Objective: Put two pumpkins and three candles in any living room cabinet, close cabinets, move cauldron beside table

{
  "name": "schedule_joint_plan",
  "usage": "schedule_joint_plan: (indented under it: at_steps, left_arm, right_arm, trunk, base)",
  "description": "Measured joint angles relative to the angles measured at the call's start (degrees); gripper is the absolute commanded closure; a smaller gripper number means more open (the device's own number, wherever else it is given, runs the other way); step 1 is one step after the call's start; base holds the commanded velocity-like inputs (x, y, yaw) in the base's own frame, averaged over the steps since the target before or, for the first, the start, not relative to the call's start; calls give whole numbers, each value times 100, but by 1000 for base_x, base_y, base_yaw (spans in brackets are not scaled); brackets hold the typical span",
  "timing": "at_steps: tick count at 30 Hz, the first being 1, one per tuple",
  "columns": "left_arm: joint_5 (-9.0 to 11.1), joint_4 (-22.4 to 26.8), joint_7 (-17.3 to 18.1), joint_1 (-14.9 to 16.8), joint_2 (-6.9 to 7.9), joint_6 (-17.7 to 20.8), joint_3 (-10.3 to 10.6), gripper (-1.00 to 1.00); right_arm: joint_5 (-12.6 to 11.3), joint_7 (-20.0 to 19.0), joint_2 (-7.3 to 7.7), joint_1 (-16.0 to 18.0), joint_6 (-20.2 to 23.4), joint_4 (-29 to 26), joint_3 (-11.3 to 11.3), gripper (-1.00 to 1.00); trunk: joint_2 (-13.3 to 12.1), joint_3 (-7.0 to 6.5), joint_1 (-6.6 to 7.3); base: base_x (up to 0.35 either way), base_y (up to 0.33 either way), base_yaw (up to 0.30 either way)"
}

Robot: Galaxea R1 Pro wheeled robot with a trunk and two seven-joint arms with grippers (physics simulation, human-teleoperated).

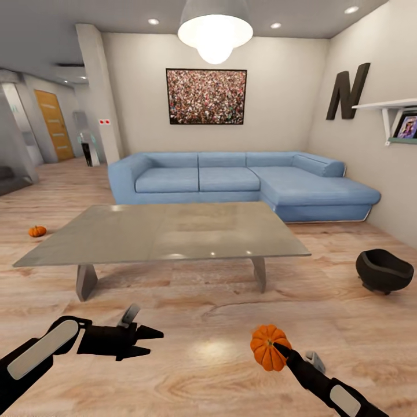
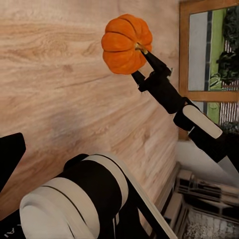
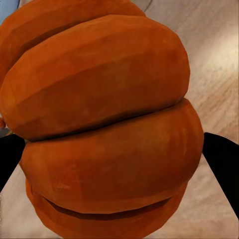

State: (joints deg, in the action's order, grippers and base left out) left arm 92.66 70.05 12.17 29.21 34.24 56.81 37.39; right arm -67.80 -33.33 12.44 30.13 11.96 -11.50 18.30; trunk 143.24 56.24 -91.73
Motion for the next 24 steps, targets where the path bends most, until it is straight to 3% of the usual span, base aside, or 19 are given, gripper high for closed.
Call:
schedule_joint_plan:
  at_steps: [24]
  left_arm:
    - [-9, -5, -1, 2, -1, 0, 9, -100]
  right_arm:
    - [2, 0, -2, 0, -80, 35, -2, 100]
  trunk:
    - [-888, -272, 490]
  base:
    - [0, 0, 208]
